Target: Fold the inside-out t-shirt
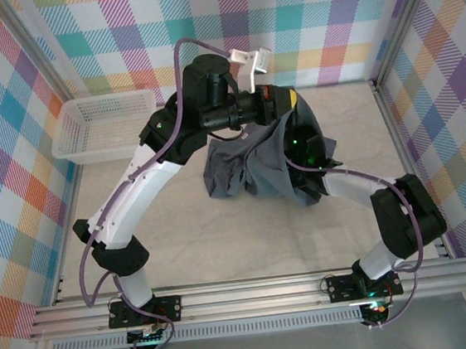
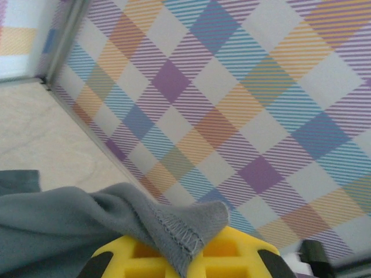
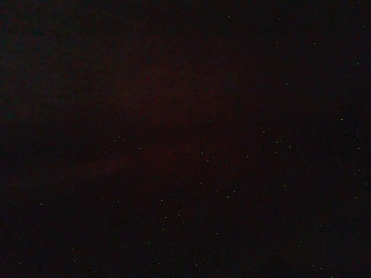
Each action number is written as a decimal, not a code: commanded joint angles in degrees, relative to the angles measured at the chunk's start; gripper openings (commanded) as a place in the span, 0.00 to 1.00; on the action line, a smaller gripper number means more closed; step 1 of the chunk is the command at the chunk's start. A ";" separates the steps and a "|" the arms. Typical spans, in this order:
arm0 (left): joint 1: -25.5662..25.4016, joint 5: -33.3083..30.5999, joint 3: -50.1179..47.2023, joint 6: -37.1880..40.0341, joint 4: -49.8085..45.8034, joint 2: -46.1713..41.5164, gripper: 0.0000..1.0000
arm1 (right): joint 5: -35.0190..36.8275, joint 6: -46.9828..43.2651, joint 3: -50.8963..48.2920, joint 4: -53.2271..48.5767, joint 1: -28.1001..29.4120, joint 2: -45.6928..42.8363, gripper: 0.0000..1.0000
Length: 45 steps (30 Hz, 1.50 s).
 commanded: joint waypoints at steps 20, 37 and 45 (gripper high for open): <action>-7.15 6.54 21.57 -3.12 3.17 10.23 0.00 | 16.36 -2.42 25.58 -40.01 3.23 15.84 0.45; -12.71 4.72 23.51 12.32 0.60 7.68 0.00 | 26.28 -0.99 47.01 -69.72 6.52 32.71 0.97; -16.33 -0.89 23.41 23.43 -4.01 5.15 0.00 | 29.46 -9.74 50.58 -78.90 9.28 42.84 0.95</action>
